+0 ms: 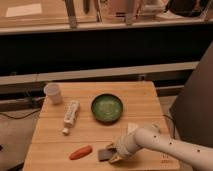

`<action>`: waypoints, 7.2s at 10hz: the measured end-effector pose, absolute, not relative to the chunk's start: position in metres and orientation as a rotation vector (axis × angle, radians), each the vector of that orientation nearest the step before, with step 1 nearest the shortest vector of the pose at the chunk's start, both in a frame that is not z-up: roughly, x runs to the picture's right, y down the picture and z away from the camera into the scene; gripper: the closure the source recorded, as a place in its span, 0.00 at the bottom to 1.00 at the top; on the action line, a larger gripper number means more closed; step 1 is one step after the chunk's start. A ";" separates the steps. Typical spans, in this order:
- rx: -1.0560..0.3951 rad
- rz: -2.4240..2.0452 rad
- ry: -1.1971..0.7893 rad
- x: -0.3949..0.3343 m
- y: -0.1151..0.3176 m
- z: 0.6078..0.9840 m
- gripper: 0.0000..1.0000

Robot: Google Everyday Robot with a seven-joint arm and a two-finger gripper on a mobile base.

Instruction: Place the eraser on the white sponge

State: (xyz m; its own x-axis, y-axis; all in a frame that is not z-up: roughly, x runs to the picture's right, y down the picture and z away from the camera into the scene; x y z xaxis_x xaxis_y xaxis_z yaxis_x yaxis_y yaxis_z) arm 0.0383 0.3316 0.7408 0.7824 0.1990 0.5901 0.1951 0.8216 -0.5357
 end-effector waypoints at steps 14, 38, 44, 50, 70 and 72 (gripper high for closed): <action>-0.567 0.125 -0.687 0.105 0.321 0.726 1.00; -0.405 0.091 -0.712 0.170 0.253 0.777 1.00; -0.348 0.098 -0.725 0.173 0.240 0.764 1.00; -0.343 0.082 -0.705 0.173 0.236 0.782 1.00; -0.314 0.056 -0.764 0.177 0.238 0.774 0.20; -0.305 0.049 -0.770 0.177 0.237 0.772 0.20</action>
